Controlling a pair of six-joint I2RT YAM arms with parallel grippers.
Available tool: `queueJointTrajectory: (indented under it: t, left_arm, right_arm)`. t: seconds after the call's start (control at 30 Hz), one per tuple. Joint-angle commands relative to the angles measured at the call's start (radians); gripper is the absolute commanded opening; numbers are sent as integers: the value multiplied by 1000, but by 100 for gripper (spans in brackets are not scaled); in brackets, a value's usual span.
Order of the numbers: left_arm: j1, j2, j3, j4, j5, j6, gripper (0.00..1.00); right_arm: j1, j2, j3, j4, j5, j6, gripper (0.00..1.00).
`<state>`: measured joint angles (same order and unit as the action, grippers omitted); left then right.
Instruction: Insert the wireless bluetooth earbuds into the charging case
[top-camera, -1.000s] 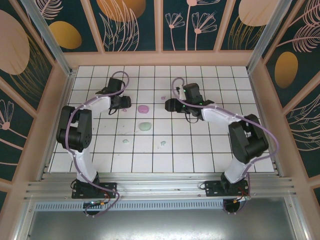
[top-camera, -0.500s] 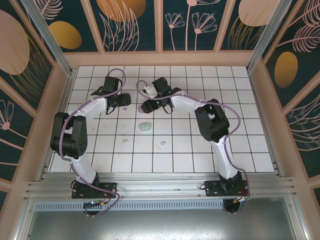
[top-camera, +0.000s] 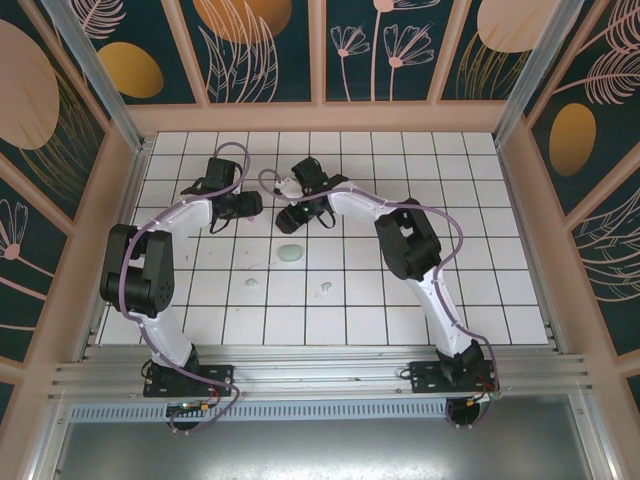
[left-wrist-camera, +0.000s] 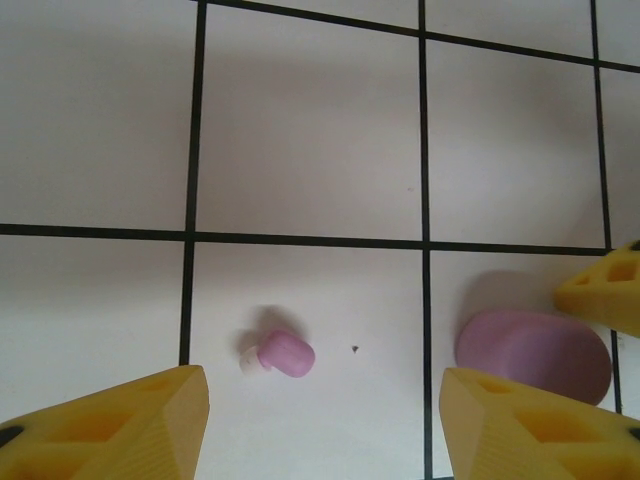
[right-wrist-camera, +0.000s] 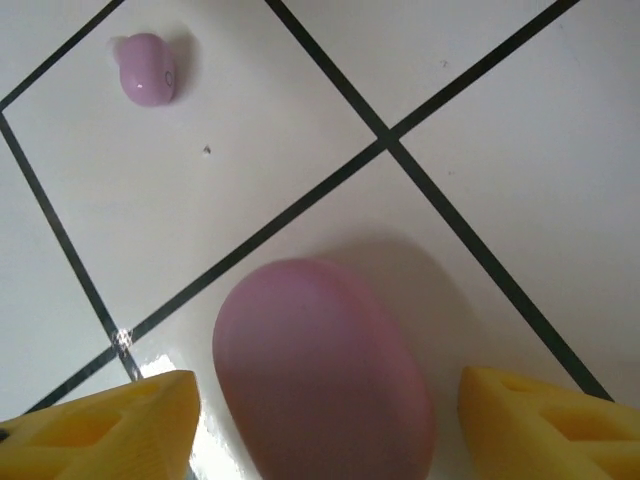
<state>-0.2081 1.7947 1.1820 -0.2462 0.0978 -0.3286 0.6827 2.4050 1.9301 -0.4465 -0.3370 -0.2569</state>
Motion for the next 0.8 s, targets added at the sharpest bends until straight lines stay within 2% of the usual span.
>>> queueJointTrajectory:
  t: [0.0, 0.2, 0.33, 0.5, 0.63, 0.7, 0.77]
  left_arm:
    - [7, -11, -20, 34, 30, -24, 62]
    - [10, -53, -54, 54, 57, -38, 62]
    - [13, -120, -82, 84, 99, -57, 63]
    - [15, -218, -146, 183, 214, -116, 66]
    - [14, -290, -241, 373, 389, -262, 64]
    - [9, -312, -296, 489, 452, -351, 62]
    - [-15, -317, -310, 527, 473, -380, 62]
  right_arm:
    - [6, 41, 38, -50, -14, -18, 62]
    - [6, 11, 1, -34, -48, -31, 37]
    - [5, -77, -118, 71, -51, -10, 28]
    - [-21, -238, -302, 275, -135, 96, 26]
    - [-26, -407, -496, 499, -169, 178, 26]
    - [-22, -482, -579, 598, -164, 204, 26]
    - [-15, -548, -642, 670, -147, 219, 25]
